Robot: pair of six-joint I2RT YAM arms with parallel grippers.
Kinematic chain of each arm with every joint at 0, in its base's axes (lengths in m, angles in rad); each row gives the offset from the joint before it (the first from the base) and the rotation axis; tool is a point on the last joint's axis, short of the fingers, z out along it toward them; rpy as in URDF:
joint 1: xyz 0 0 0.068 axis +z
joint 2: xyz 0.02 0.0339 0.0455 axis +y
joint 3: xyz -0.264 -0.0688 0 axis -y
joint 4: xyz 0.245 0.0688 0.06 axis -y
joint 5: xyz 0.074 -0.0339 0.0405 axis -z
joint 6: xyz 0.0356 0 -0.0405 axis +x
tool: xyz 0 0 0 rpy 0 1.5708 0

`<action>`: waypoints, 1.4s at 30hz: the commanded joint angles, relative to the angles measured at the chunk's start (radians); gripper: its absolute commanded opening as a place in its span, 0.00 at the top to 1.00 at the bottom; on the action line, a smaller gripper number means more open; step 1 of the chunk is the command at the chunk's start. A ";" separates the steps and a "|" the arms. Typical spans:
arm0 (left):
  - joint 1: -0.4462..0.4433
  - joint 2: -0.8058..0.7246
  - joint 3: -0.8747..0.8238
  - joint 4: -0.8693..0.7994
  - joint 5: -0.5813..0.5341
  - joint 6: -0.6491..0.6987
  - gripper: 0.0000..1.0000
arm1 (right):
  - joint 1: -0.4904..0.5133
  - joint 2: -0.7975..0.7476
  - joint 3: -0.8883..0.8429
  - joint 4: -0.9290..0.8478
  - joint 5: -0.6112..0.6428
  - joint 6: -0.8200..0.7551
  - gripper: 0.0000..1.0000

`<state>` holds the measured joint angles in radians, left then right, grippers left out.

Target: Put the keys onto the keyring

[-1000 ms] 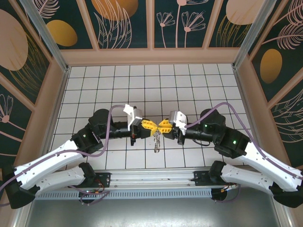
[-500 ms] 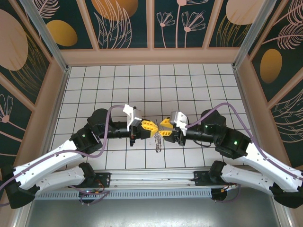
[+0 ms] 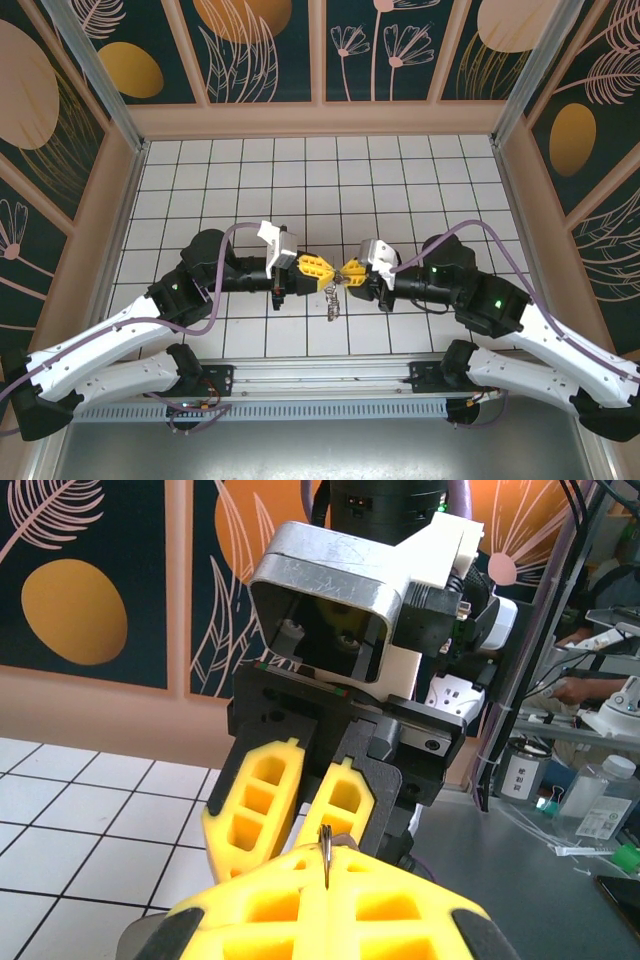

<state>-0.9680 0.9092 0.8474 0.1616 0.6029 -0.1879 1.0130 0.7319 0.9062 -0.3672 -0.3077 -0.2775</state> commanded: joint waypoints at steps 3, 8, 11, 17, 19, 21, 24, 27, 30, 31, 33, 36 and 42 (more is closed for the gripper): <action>-0.006 -0.016 0.032 0.066 0.028 0.015 1.00 | -0.008 -0.032 -0.017 -0.024 0.029 0.025 0.78; -0.005 -0.021 0.034 0.073 0.033 0.014 1.00 | -0.007 -0.086 -0.014 -0.040 0.040 0.056 0.66; -0.005 -0.019 0.036 0.062 0.038 0.021 1.00 | -0.007 -0.112 -0.009 -0.023 0.008 0.076 0.65; -0.005 -0.010 0.042 0.018 0.032 0.040 1.00 | -0.006 -0.121 0.017 0.050 -0.067 0.112 0.65; -0.005 -0.010 0.041 0.018 0.031 0.043 1.00 | -0.006 -0.103 0.024 0.067 -0.084 0.116 0.66; -0.005 -0.007 0.043 0.016 0.028 0.048 1.00 | -0.007 -0.078 0.027 0.081 -0.093 0.118 0.68; -0.005 -0.003 0.044 0.010 0.027 0.053 1.00 | -0.006 -0.056 0.020 0.103 -0.131 0.123 0.71; -0.006 -0.003 0.045 -0.002 0.024 0.061 1.00 | -0.007 -0.052 0.012 0.121 -0.145 0.130 0.71; -0.006 -0.003 0.046 -0.012 0.023 0.069 1.00 | -0.007 -0.048 0.006 0.135 -0.149 0.132 0.73; -0.006 -0.001 0.046 -0.014 0.022 0.071 1.00 | -0.007 -0.046 0.006 0.137 -0.149 0.132 0.73; -0.005 0.000 0.047 -0.016 0.021 0.073 1.00 | -0.008 -0.041 0.008 0.138 -0.152 0.134 0.73; -0.005 -0.004 0.042 -0.019 0.014 0.077 1.00 | -0.007 -0.042 0.017 0.128 -0.146 0.134 0.71; -0.006 -0.008 0.044 -0.027 0.003 0.090 1.00 | -0.008 -0.072 0.022 0.112 -0.119 0.120 0.66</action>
<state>-0.9680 0.9096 0.8589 0.1192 0.6155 -0.1234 1.0096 0.6838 0.9039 -0.2821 -0.4423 -0.1543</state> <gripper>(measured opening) 0.043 0.332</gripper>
